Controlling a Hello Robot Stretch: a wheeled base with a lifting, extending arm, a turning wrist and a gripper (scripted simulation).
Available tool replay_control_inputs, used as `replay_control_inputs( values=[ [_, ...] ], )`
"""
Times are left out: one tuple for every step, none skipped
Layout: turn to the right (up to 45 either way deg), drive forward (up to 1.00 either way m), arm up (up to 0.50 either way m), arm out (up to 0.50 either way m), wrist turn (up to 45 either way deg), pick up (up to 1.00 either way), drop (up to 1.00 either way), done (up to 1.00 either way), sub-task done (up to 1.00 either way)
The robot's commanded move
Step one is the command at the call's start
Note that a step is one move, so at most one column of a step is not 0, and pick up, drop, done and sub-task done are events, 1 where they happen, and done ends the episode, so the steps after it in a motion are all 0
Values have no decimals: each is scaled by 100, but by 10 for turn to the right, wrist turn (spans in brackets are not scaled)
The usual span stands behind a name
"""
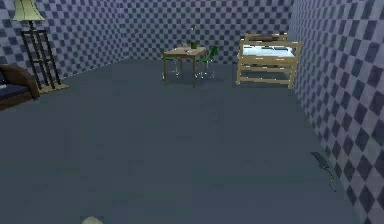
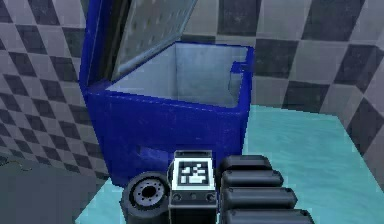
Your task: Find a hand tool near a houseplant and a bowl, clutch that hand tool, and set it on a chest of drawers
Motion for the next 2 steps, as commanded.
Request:
replay_control_inputs(
  values=[
    [-30,0,0,0,0,0,0,0,0],
    [0,0,0,26,0,0,0,0,0]
  ],
)
